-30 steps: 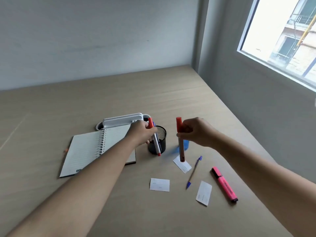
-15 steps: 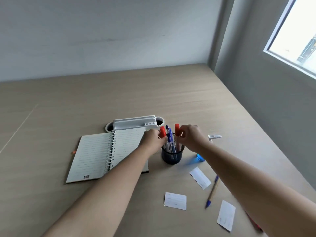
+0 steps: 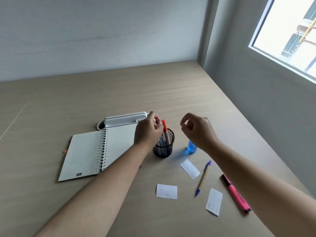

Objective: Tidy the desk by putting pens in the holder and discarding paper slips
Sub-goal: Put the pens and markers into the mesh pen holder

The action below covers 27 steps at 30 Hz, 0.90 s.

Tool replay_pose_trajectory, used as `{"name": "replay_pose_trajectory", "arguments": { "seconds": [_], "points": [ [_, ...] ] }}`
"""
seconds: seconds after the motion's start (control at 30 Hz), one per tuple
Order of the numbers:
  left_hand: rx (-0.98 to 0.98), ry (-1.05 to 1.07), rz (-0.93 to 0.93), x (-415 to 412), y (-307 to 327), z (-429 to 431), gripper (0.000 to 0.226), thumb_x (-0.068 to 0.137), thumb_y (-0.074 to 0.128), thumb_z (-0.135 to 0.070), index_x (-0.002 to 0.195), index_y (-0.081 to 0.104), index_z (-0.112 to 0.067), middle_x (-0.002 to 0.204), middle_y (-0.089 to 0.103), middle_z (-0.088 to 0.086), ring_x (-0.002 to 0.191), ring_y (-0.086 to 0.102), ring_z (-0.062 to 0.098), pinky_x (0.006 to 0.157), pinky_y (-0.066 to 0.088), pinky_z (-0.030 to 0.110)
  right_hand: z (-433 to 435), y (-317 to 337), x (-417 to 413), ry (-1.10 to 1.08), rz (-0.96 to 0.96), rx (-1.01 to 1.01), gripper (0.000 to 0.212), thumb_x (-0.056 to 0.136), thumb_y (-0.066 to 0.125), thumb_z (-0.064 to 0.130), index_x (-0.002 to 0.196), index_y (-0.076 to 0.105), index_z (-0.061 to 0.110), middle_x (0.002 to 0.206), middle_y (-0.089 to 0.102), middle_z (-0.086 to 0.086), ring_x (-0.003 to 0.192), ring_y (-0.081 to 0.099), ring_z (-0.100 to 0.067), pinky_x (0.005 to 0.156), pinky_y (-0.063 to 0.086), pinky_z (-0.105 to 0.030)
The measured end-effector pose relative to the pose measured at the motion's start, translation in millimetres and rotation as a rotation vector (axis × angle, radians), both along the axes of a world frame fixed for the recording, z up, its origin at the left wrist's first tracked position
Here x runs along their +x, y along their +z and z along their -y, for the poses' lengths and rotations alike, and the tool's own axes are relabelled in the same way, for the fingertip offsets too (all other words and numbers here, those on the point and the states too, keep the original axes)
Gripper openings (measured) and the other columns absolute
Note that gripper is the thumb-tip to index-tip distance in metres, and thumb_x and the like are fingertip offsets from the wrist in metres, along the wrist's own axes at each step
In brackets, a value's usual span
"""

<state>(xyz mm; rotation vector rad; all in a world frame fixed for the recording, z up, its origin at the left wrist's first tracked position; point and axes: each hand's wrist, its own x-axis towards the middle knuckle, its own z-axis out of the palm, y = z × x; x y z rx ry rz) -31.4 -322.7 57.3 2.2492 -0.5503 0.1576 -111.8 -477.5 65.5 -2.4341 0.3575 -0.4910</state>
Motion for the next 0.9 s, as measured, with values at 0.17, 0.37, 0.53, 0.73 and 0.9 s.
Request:
{"name": "replay_pose_trajectory", "arguments": {
  "seconds": [0.17,0.37,0.53,0.73,0.9],
  "points": [
    [0.093,-0.216,-0.032,-65.2,-14.5,45.4,0.008,0.081,0.059,-0.021,0.082,0.060,-0.013,0.060,0.063,0.004,0.068,0.064,0.030,0.065,0.052,0.032,54.8,-17.6,-74.3,-0.284,-0.058,0.058,0.007,0.080,0.059,0.016,0.074,0.063,0.013,0.047,0.049,-0.002,0.046,0.040,-0.019,0.050,0.034,-0.028],
    [0.532,-0.383,-0.279,-116.5,-66.6,87.3,0.018,0.083,0.054,-0.028,0.091,0.062,-0.014,0.099,0.069,0.011,0.092,0.064,0.031,0.074,0.050,0.032,80.8,-78.9,-155.2,-0.294,-0.518,0.076,0.016,0.082,0.060,0.030,0.086,0.064,0.015,0.078,0.064,-0.006,0.079,0.058,-0.025,0.066,0.043,-0.029],
    [0.763,-0.398,-0.320,-130.1,-103.1,90.4,0.032,0.084,0.059,-0.037,0.101,0.060,-0.010,0.110,0.064,0.011,0.103,0.061,0.030,0.084,0.052,0.036,77.5,-108.3,-182.3,-0.326,-0.702,0.082,0.033,0.080,0.061,0.038,0.101,0.058,0.013,0.106,0.064,-0.011,0.099,0.058,-0.028,0.068,0.039,-0.028],
    [0.766,-0.393,-0.387,-135.6,-116.2,92.6,0.029,0.086,0.058,-0.031,0.096,0.060,-0.004,0.105,0.066,0.014,0.098,0.062,0.031,0.079,0.050,0.036,72.6,-116.8,-185.2,-0.329,-0.763,0.119,0.033,0.077,0.065,0.029,0.101,0.058,0.008,0.109,0.059,-0.014,0.093,0.058,-0.029,0.066,0.038,-0.027],
    [0.667,-0.413,-0.535,-131.2,-109.1,88.2,0.013,0.081,0.058,-0.024,0.074,0.054,-0.014,0.081,0.061,0.005,0.076,0.059,0.023,0.065,0.044,0.028,79.9,-108.6,-183.3,-0.352,-0.705,0.228,0.016,0.075,0.068,0.021,0.071,0.055,0.013,0.074,0.054,-0.005,0.074,0.052,-0.022,0.056,0.037,-0.024]
  ]
}}
